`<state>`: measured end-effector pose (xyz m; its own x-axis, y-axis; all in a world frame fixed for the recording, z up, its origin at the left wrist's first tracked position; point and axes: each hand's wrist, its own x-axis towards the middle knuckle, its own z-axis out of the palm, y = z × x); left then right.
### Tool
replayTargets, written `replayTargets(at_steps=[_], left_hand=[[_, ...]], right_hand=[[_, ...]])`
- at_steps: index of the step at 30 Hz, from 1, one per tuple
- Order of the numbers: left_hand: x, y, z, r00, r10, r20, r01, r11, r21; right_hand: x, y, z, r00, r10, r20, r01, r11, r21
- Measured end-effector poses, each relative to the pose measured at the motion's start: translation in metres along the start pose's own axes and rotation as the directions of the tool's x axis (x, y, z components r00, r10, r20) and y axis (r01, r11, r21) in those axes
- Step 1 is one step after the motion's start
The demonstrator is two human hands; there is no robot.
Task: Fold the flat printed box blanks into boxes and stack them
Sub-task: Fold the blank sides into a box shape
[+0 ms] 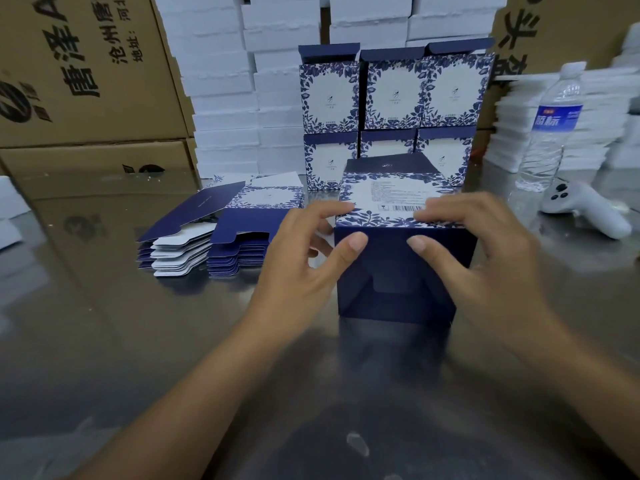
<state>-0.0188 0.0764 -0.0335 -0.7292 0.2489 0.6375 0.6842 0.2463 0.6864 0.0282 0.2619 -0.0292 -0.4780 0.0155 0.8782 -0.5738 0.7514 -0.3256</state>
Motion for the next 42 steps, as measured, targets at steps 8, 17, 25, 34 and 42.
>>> replayTargets(at_steps=[8,17,25,34,42], left_hand=[[-0.006,0.021,0.004,0.935,0.35,-0.056,-0.333,0.922,0.199],[-0.007,0.018,0.011,0.896,0.435,-0.095,-0.404,0.884,0.237],[-0.006,0.018,0.012,0.905,0.415,-0.094,-0.386,0.893,0.231],[-0.001,0.011,-0.004,0.94,0.341,-0.017,-0.334,0.927,0.17],[0.0,0.011,-0.002,0.936,0.352,-0.02,-0.346,0.928,0.14]], right_hand=[[-0.005,-0.012,0.004,0.988,-0.149,-0.049,0.148,0.989,-0.018],[-0.001,-0.016,0.001,0.997,-0.079,-0.023,0.082,0.989,0.124],[0.003,-0.011,0.001,0.995,-0.097,-0.027,0.099,0.987,0.129],[0.003,-0.003,-0.002,0.99,-0.13,-0.064,0.134,0.989,0.062],[0.004,0.0,-0.004,0.987,-0.152,-0.048,0.155,0.987,0.042]])
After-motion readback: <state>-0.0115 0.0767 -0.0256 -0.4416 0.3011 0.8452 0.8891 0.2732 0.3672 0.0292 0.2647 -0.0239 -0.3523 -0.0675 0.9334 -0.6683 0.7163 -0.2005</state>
